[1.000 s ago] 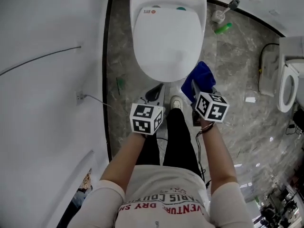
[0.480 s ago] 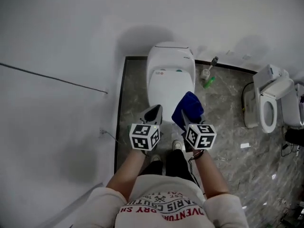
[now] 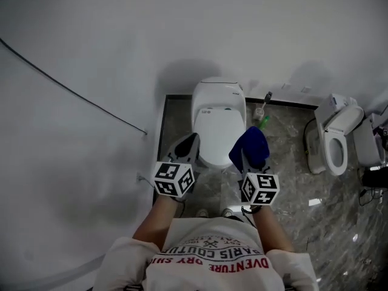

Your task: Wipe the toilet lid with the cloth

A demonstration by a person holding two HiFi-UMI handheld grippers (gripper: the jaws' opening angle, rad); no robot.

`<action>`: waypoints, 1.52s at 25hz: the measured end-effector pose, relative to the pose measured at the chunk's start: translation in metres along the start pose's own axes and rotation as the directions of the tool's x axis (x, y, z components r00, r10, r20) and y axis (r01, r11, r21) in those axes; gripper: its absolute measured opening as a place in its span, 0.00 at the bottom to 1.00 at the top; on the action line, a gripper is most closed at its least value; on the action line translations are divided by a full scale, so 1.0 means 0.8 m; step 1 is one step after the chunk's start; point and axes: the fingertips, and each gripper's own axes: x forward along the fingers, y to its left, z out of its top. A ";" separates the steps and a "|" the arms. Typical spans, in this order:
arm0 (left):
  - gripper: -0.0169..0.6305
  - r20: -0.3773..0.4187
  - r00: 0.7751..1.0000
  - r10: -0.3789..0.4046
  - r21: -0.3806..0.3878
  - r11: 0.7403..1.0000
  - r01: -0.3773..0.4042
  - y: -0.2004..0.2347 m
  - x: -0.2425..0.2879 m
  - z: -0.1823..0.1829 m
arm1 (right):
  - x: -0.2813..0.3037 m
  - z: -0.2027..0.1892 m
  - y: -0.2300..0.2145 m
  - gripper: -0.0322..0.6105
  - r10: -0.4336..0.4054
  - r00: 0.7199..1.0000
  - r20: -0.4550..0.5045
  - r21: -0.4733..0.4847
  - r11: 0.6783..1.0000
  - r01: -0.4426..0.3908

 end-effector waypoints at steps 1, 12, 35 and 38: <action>0.04 0.006 1.000 0.007 -0.005 1.000 -0.007 -0.001 -0.006 0.005 | -0.005 0.002 -0.002 0.20 -0.012 1.000 0.005 -0.002 1.000 0.012; 0.04 0.028 1.000 0.000 -0.008 1.000 0.000 -0.053 -0.030 0.016 | -0.061 0.036 -0.033 0.20 -0.014 0.997 0.069 -0.097 0.995 0.021; 0.04 0.000 1.000 0.018 0.008 1.000 -0.018 -0.068 -0.032 -0.014 | -0.084 0.018 -0.049 0.20 0.005 0.998 0.058 -0.049 0.999 -0.002; 0.04 -0.017 1.000 0.016 0.012 1.000 -0.016 -0.071 -0.034 -0.018 | -0.084 0.017 -0.048 0.20 0.009 0.999 0.050 -0.036 0.999 -0.007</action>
